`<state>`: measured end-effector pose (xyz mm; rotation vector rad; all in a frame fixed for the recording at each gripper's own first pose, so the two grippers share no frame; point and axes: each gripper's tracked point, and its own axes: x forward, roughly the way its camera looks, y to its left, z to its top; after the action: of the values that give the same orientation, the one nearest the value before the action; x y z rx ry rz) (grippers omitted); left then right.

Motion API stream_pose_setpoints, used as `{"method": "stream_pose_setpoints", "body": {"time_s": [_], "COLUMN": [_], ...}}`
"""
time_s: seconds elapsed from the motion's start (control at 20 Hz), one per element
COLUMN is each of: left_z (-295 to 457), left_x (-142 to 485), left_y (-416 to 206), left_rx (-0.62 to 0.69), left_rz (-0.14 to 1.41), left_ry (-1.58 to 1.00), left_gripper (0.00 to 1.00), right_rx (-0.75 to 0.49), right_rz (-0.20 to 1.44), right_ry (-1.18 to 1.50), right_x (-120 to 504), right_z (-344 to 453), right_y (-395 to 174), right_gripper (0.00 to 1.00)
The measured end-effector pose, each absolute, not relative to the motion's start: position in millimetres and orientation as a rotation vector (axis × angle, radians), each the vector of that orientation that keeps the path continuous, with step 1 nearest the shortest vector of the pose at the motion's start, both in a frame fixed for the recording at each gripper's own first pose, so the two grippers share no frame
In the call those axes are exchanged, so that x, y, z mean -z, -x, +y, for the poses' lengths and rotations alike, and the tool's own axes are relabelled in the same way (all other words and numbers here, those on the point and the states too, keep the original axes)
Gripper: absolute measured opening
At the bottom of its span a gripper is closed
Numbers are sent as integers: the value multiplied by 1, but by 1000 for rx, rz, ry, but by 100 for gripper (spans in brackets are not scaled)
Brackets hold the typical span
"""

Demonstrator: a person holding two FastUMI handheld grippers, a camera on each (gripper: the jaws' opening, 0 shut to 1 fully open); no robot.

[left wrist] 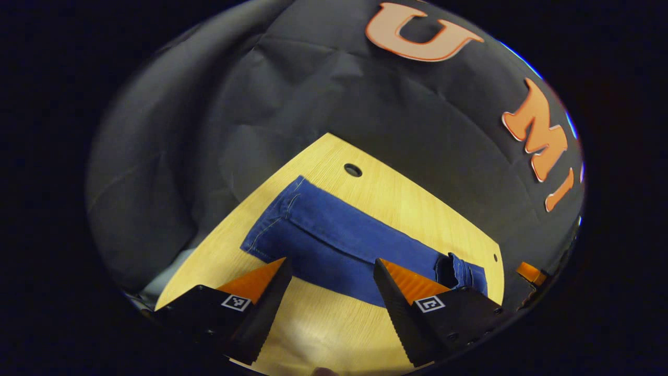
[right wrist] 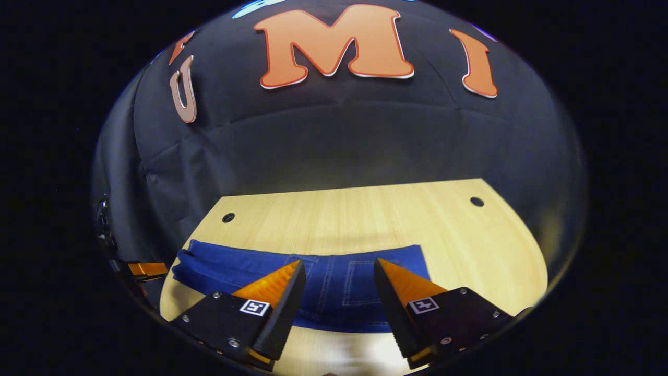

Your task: Grasp the waist and the cuffs of the jeans and fold them to make the two legs overlap; first hold the waist and fold one-third of the jeans toward the cuffs, then hold the cuffs and fold the remaining one-third in the same direction to finish folding.

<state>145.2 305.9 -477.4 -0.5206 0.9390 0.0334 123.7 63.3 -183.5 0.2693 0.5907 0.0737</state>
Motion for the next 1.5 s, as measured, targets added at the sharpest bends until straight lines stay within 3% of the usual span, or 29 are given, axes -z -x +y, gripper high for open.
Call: {"method": "stream_pose_setpoints", "body": {"time_s": [0.25, 0.8, 1.5], "left_z": [320, 374, 361], "left_x": [502, 540, 550], "left_y": [-146, -138, -194], "left_rx": [-100, -287, -204], "left_rz": [997, 1038, 906], "left_ry": [720, 1024, 1096], "left_gripper": [98, 98, 82], "right_rx": [-3, 132, 173], "right_rz": [520, 344, 365], "right_ry": [-247, -149, -149], "right_x": [156, 99, 100], "right_z": [30, -30, -54], "right_y": [-112, -86, -57], "right_gripper": [91, 93, 94]}}
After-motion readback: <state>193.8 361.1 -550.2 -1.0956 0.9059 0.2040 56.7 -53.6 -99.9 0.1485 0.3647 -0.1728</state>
